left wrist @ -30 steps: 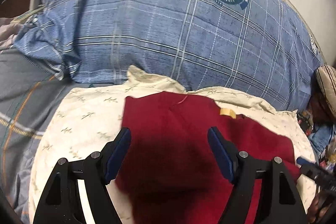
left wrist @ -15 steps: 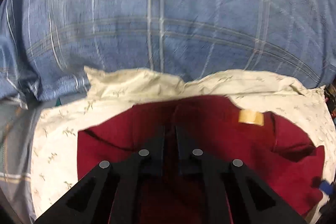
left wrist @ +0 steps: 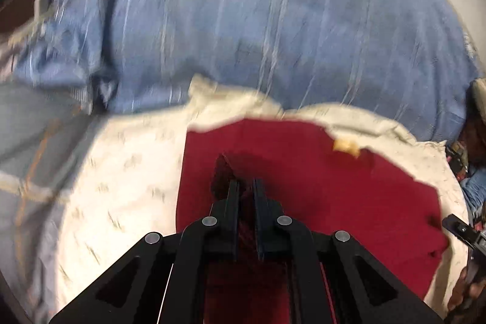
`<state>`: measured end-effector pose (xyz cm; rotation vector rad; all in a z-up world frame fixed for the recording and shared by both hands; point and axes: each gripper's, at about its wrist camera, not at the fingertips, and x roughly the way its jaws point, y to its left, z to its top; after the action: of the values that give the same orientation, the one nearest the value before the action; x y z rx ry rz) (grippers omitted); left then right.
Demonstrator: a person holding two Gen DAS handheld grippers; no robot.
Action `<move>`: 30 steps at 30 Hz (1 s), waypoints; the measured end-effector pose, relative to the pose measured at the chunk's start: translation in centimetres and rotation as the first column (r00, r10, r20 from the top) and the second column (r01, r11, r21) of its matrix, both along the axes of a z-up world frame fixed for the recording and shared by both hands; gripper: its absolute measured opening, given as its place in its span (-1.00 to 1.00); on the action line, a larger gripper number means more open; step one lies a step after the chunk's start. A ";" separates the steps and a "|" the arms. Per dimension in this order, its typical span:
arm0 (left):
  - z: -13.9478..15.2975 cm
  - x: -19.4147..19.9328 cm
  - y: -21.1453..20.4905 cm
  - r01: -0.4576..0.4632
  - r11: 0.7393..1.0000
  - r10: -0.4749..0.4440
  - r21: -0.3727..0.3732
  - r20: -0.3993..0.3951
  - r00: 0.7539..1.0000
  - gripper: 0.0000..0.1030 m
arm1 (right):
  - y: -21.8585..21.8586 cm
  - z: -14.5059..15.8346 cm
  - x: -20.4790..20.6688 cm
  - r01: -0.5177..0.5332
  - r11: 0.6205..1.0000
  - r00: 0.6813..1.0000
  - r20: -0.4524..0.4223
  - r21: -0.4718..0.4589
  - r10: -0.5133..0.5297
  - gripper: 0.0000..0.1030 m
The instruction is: Fold small clothes
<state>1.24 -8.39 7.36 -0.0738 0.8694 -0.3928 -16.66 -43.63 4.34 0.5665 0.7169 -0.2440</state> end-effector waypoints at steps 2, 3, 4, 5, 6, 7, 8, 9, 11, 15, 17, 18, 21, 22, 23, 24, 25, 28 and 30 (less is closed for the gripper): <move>-0.7 0.3 0.3 -0.017 0.999 0.017 -0.031 -0.014 1.000 -0.86 | 0.1 -0.4 -0.3 -0.006 0.999 1.000 -0.009 0.047 0.007 0.47; -0.7 0.5 0.4 -0.020 0.999 0.019 -0.040 -0.016 1.000 -0.86 | 0.3 -0.3 -0.8 0.000 0.999 1.000 0.003 0.049 0.000 0.47; -0.8 0.9 0.3 -0.018 0.999 0.017 -0.052 -0.016 1.000 -0.86 | 0.5 -0.1 -1.1 0.004 0.999 1.000 0.008 0.035 -0.004 0.47; -0.8 1.1 0.3 -0.014 0.998 0.013 -0.060 -0.012 1.000 -0.86 | 0.7 0.1 -1.2 0.006 1.000 1.000 0.005 0.016 -0.006 0.47; -0.8 1.3 0.4 -0.010 0.998 0.009 -0.062 -0.005 1.000 -0.85 | 1.1 0.5 -1.3 -0.006 1.000 1.000 -0.012 -0.010 0.006 0.47; -0.9 1.2 0.5 -0.006 0.998 0.006 -0.058 0.001 1.000 -0.85 | 1.5 0.7 -1.5 -0.022 0.999 0.999 -0.027 -0.025 0.021 0.47; -1.1 1.1 0.3 -0.001 0.999 0.002 -0.049 0.006 1.000 -0.85 | 1.8 0.9 -1.5 -0.032 0.999 0.999 -0.036 -0.035 0.031 0.47; -1.4 1.1 0.2 0.003 0.999 -0.003 -0.037 0.010 1.000 -0.85 | 2.4 1.3 -2.0 -0.050 0.997 0.998 -0.046 -0.064 0.047 0.47; -1.5 0.9 0.1 0.008 1.000 -0.008 -0.016 0.018 1.000 -0.85 | 3.2 1.5 -2.7 -0.058 0.992 0.997 -0.053 -0.108 0.052 0.47; -1.3 0.4 0.5 0.004 0.999 -0.004 -0.037 0.006 1.000 -0.85 | 4.6 -0.1 -3.1 -0.092 0.980 0.990 -0.123 -0.176 0.070 0.43; -1.5 0.5 0.3 0.005 0.999 -0.005 -0.033 -0.002 1.000 -0.85 | 4.8 -0.6 -2.4 -0.078 0.976 0.993 -0.107 -0.202 0.057 0.08; -1.6 0.4 0.3 0.005 1.000 -0.005 -0.028 -0.004 1.000 -0.85 | 4.8 -0.6 -2.0 -0.068 0.972 0.995 -0.081 -0.226 0.051 -0.18; -1.9 0.1 0.2 0.010 1.000 -0.010 -0.021 -0.011 1.000 -0.85 | 4.6 -0.2 -1.9 -0.003 0.948 0.997 -0.076 -0.319 -0.022 -0.77; -1.8 0.0 0.3 0.012 1.000 -0.012 -0.027 -0.011 1.000 -0.85 | 4.7 0.5 -2.8 0.012 0.944 0.998 -0.052 -0.331 -0.031 -0.80; -1.7 -0.2 0.5 0.016 0.999 -0.016 -0.038 -0.013 1.000 -0.81 | 5.0 1.3 -3.6 0.023 0.924 0.998 -0.047 -0.383 -0.045 -0.80; -1.8 -0.3 0.6 0.024 0.998 -0.025 -0.054 -0.021 0.999 -0.76 | 5.3 1.6 -3.9 0.024 0.908 0.997 -0.054 -0.418 -0.051 -0.80; -2.0 -0.4 0.5 0.037 0.997 -0.039 -0.067 -0.033 0.999 -0.76 | 5.7 1.4 -4.1 0.017 0.883 0.995 -0.081 -0.469 -0.062 -0.81; -2.5 -0.5 -0.6 0.042 0.999 -0.042 -0.002 -0.015 0.999 -0.76 | 6.9 -1.2 -3.7 -0.085 0.895 0.972 -0.234 -0.438 -0.022 -0.84; -2.5 -0.8 -0.8 0.051 0.998 -0.051 0.025 0.000 0.999 -0.76 | 8.3 -1.6 -4.4 -0.114 0.881 0.964 -0.266 -0.458 -0.013 -0.84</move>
<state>0.49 -9.22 4.87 -0.0285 0.8763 -0.4297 -21.07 -35.36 2.71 0.0459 0.8915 -0.4355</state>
